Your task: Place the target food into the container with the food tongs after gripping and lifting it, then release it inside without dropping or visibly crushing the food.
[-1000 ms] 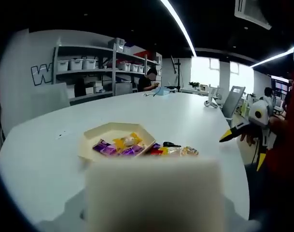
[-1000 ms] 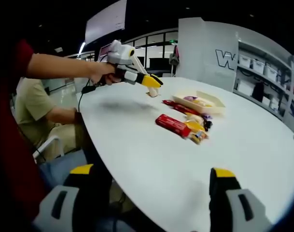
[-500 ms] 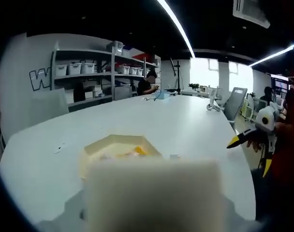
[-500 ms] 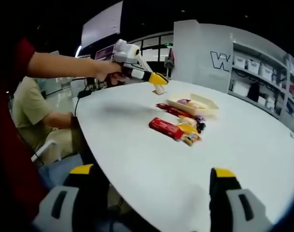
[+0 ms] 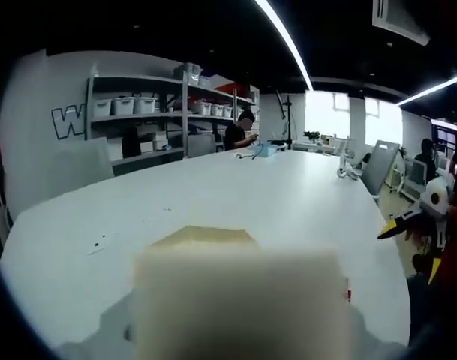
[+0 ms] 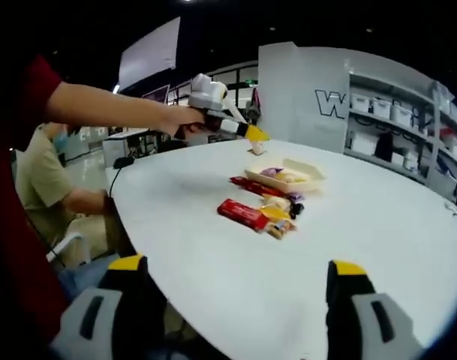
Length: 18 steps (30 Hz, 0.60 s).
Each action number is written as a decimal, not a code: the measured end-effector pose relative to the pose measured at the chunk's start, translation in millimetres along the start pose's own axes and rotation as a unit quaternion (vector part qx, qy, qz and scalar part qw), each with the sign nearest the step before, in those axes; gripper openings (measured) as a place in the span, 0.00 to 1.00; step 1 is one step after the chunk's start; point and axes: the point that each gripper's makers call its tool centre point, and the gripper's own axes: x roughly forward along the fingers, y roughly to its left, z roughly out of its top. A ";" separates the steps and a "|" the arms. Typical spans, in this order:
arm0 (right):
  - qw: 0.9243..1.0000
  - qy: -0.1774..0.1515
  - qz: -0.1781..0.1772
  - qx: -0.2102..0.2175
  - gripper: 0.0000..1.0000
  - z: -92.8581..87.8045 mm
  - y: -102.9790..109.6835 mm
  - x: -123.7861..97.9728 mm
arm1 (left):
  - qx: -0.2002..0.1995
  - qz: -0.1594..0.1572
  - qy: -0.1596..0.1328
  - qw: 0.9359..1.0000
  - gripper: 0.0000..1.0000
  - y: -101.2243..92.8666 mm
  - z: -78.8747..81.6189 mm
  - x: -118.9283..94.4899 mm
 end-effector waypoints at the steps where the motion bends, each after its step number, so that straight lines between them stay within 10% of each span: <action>1: 1.000 -0.001 -0.001 0.000 0.99 0.4 -0.4 -0.4 | -0.009 0.009 -0.005 1.000 0.25 4.9 2.6 4.1; 12: 1.000 0.005 -0.005 0.005 0.98 -6.3 -4.7 -2.5 | -0.015 0.066 0.006 0.998 0.29 20.6 -2.6 3.7; 18: 1.000 -0.003 -0.007 0.011 0.99 -4.2 -6.8 -2.3 | -0.061 0.033 -0.004 0.998 0.30 -13.9 -15.9 -13.2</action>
